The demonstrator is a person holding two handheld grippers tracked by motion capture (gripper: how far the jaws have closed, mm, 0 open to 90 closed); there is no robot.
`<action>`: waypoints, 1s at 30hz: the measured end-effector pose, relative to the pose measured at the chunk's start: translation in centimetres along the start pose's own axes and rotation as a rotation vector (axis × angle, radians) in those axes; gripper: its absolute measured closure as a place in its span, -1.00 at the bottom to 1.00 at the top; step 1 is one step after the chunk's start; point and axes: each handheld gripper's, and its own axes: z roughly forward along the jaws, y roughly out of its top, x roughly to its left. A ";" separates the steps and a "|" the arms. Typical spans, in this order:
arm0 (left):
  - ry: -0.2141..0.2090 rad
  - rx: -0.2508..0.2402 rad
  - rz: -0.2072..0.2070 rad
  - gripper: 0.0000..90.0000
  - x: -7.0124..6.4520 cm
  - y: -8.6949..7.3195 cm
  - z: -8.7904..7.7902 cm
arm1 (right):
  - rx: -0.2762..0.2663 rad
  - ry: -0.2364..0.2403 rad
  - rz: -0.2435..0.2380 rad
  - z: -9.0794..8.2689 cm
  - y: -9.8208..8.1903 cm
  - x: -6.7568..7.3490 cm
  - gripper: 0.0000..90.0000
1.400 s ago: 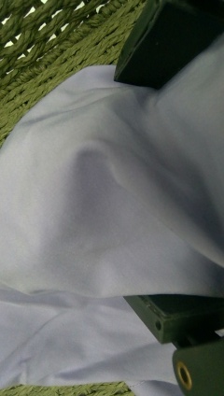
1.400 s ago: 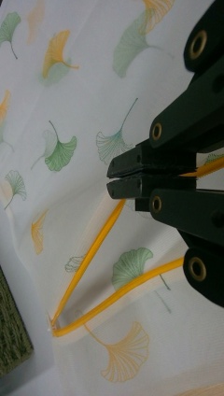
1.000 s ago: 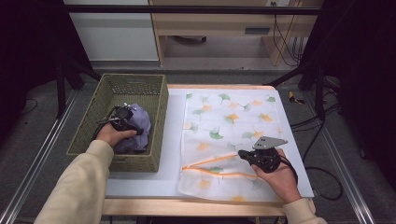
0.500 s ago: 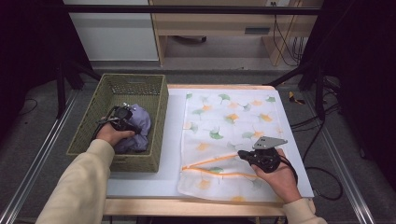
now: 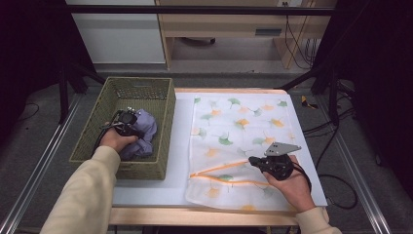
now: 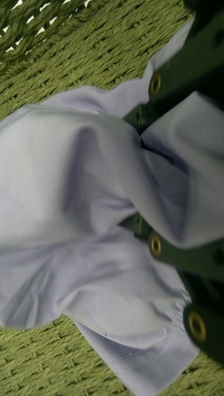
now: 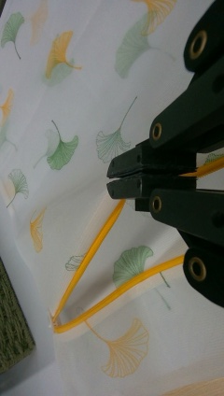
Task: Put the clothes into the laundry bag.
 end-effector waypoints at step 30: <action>0.111 -0.429 0.002 0.70 -2.4 -1.0 -10.6 | -0.013 -0.012 0.002 0.2 -0.3 0.3 0.97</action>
